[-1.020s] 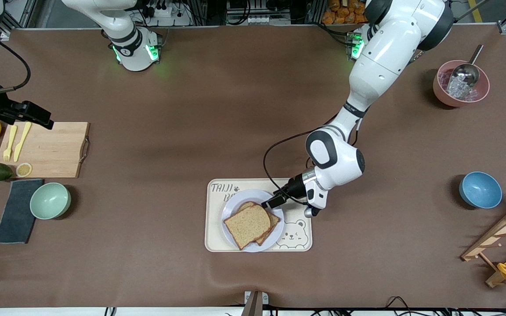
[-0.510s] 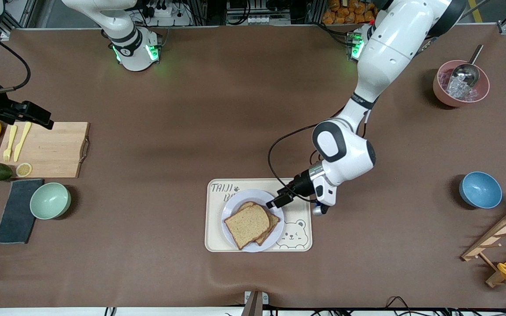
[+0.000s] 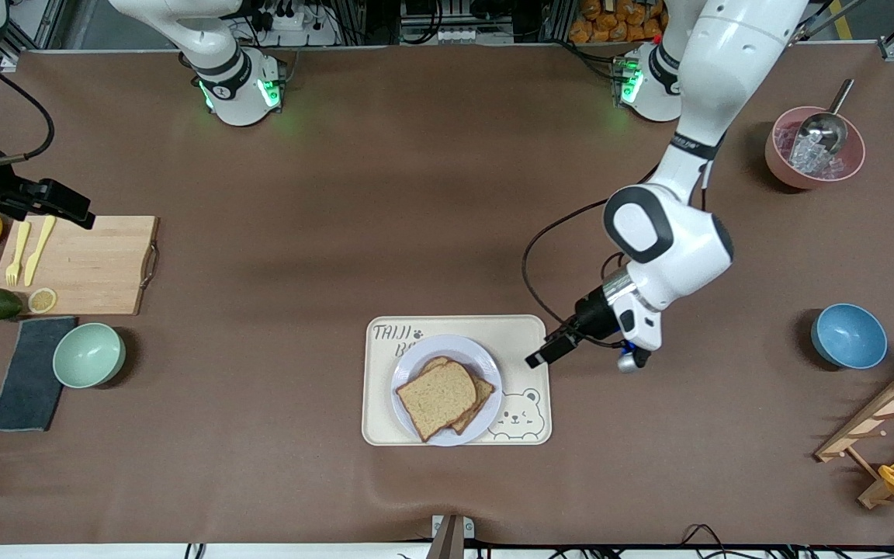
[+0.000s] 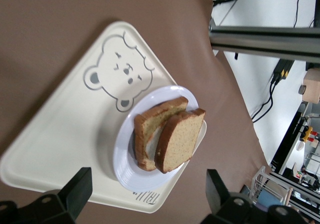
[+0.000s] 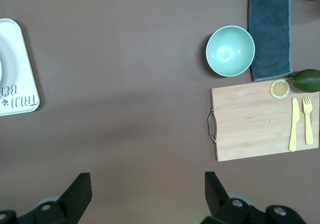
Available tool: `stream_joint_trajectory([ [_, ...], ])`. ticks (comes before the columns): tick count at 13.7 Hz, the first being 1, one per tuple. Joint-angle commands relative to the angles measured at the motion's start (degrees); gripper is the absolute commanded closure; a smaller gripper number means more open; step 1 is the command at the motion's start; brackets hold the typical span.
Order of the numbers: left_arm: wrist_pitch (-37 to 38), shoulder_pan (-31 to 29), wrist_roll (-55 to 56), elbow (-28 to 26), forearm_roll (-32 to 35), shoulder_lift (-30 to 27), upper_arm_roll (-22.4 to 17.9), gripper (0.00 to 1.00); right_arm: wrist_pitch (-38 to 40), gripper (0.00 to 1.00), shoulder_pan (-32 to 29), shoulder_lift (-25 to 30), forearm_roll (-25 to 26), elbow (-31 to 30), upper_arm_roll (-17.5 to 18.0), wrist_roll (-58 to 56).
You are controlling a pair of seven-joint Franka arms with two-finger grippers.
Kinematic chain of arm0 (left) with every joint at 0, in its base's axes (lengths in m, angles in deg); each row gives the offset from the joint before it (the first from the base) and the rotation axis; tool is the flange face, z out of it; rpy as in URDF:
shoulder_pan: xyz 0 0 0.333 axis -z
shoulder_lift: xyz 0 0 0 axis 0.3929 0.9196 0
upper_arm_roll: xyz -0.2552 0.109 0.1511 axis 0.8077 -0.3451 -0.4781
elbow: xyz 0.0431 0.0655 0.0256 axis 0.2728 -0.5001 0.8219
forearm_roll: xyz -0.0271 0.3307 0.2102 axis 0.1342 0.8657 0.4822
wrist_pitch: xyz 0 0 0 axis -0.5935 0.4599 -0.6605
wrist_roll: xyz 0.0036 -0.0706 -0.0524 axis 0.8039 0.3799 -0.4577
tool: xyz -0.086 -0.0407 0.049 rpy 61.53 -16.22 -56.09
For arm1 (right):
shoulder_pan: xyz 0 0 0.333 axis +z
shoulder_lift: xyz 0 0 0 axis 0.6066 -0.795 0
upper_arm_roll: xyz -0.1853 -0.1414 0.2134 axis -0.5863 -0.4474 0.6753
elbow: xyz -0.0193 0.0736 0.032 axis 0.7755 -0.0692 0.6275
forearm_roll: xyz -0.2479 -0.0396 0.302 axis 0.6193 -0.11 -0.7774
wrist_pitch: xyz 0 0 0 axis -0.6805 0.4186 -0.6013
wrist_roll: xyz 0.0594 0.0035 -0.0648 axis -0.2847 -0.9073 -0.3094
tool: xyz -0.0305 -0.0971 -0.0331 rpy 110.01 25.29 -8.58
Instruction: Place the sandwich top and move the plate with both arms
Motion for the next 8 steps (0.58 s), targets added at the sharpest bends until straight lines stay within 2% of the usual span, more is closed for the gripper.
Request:
stream_joint_trajectory([
  [1, 0.3, -3.7, 1.0, -6.0, 5.2, -5.7, -0.1, 0.00, 0.0, 0.00, -0.7, 0.2, 0.1, -0.2, 0.5, 0.3],
  [4, 0.5, -5.6, 1.1, -7.8, 8.0, -7.9, -0.2, 0.00, 0.0, 0.00, -0.7, 0.2, 0.1, -0.2, 0.5, 0.3],
  [8, 3.1, -10.5, 1.0, -14.8, 17.1, -16.2, -0.2, 0.00, -0.1, 0.00, -0.7, 0.1, 0.1, -0.2, 0.5, 0.3],
])
